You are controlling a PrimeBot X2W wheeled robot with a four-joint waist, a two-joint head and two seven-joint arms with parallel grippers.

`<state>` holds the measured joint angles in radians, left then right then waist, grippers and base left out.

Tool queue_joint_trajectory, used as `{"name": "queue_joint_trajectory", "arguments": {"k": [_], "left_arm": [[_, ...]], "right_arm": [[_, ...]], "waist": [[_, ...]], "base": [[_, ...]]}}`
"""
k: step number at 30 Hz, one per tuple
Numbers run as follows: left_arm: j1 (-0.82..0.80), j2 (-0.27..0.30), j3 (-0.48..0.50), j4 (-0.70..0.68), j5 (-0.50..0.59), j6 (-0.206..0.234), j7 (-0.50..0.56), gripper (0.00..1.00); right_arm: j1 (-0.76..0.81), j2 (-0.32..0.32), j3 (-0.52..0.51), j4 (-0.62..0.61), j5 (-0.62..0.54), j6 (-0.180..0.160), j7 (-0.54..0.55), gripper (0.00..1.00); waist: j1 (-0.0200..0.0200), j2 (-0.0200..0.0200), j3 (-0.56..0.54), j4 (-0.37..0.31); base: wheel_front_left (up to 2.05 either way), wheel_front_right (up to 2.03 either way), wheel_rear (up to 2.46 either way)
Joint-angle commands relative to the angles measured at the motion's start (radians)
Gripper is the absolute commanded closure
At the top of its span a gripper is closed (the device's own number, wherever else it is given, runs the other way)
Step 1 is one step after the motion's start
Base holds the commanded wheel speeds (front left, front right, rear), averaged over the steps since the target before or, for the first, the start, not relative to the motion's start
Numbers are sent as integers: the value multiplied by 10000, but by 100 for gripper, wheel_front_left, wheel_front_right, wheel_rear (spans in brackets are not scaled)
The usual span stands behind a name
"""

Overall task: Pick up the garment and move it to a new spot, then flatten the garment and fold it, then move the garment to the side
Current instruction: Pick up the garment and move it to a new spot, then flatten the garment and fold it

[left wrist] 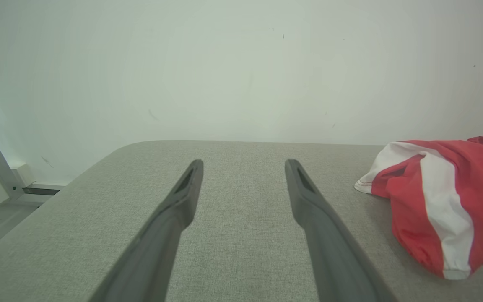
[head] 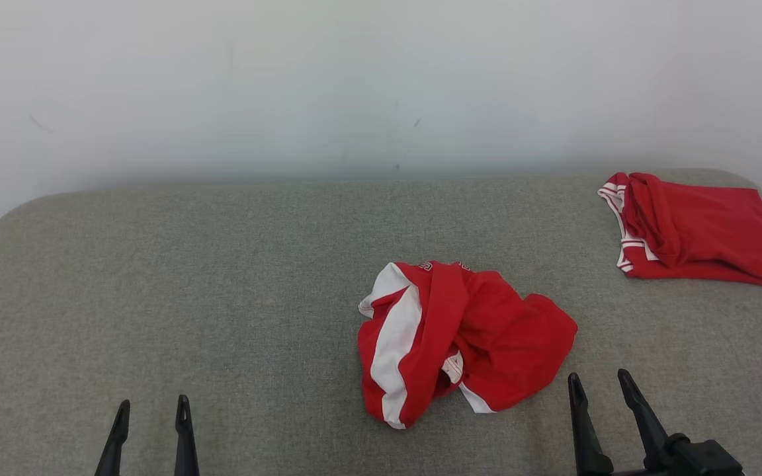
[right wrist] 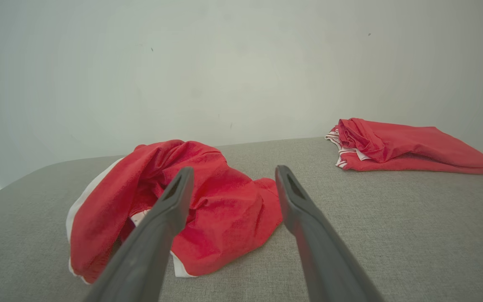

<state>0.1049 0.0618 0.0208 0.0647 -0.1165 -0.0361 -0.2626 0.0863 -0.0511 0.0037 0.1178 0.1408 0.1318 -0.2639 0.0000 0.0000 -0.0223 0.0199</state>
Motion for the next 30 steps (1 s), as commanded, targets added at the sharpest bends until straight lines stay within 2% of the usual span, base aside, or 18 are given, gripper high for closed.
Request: {"name": "queue_joint_trajectory", "arguments": {"k": [1,12,30], "left_arm": [[142,-50,57,-4,102,-68,-29,0],[121,-117,136,184,509,-31,-30,0],[118,-124,35,312,441,176,-30,0]], "right_arm": [[107,17,23,31,89,-26,-1,0],[148,17,63,125,133,-26,-1,0],[146,19,21,144,148,-26,-1,0]], "waist": [[0,0,-4,5],[0,0,22,-35],[0,0,40,-60]], "base": [[0,0,0],[0,0,0],[0,0,0]]}}
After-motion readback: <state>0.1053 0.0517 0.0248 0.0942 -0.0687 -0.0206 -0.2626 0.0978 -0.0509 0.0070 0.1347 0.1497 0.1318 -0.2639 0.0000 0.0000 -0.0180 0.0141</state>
